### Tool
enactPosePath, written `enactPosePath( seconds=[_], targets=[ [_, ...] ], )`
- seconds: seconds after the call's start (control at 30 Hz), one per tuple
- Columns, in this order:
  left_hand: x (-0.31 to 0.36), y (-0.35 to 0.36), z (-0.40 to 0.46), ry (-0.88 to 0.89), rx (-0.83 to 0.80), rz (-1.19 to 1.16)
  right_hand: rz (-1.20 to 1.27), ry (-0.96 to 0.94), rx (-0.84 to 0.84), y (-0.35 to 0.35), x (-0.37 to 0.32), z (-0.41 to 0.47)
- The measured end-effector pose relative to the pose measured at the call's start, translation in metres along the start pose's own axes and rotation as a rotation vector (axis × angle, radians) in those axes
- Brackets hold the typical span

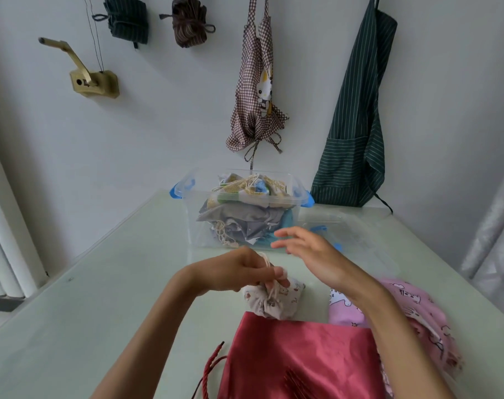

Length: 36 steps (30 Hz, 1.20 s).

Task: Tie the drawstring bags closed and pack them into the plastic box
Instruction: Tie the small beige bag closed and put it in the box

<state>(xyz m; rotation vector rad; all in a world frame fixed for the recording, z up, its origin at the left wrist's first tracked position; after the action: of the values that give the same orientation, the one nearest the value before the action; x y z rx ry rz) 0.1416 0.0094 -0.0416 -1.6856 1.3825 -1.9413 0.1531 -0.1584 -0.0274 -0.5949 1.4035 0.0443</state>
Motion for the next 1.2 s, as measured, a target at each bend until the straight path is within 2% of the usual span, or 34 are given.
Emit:
enactPosePath(
  seconds=[0.1, 0.13, 0.27, 0.37, 0.43, 0.6, 0.73, 0.83, 0.93, 1.0, 1.1, 1.13, 1.2],
  targets=[
    [-0.003, -0.01, -0.005, 0.056, 0.035, -0.132, -0.246, -0.039, -0.093, -0.008, 0.009, -0.004],
    [-0.002, -0.012, -0.007, 0.068, 0.038, -0.16, -0.302, -0.046, -0.077, -0.008, 0.011, -0.004],
    [-0.005, -0.017, -0.012, 0.047, 0.077, -0.208, -0.432, -0.142, 0.088, -0.002, 0.01, -0.004],
    [-0.008, -0.018, -0.012, 0.02, 0.078, -0.218, -0.585, -0.271, 0.283, 0.001, 0.0, -0.006],
    [-0.008, -0.017, -0.009, -0.021, 0.112, -0.215, -0.545, -0.295, 0.351, 0.002, -0.005, -0.007],
    [-0.009, -0.011, 0.0, -0.247, 0.348, -0.328, -0.063, -0.174, 0.269, -0.006, -0.004, -0.007],
    [-0.01, -0.011, 0.0, -0.25, 0.34, -0.559, 0.11, -0.103, 0.124, -0.019, -0.013, -0.014],
    [-0.009, -0.013, 0.0, -0.228, 0.365, -0.649, 0.143, -0.007, -0.029, -0.022, -0.018, -0.019],
    [-0.006, -0.014, -0.002, -0.21, 0.371, -0.66, 0.116, 0.035, -0.097, -0.021, -0.024, -0.025],
    [-0.003, -0.014, -0.003, -0.199, 0.359, -0.644, 0.066, 0.03, -0.056, -0.02, -0.025, -0.025],
    [-0.001, -0.013, -0.002, -0.18, 0.359, -0.621, -0.124, -0.089, 0.192, -0.017, -0.014, -0.013],
    [0.0, -0.012, -0.002, -0.172, 0.359, -0.607, -0.176, -0.126, 0.227, -0.013, -0.01, -0.008],
    [-0.001, -0.012, -0.001, -0.143, 0.359, -0.567, -0.2, -0.14, 0.175, -0.005, -0.004, -0.003]
  ],
)
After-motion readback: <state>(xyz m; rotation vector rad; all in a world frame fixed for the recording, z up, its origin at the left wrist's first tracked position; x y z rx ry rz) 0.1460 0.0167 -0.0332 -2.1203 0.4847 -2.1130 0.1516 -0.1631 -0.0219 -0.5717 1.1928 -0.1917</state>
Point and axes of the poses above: each hand's wrist, its own z-axis towards the middle knuckle, its own y-axis out of the palm, x = y × z, the point moved 1 cm from there along z, towards the middle knuckle, and after that the axes turned 11 degrees about z, right-handed, at the moved point
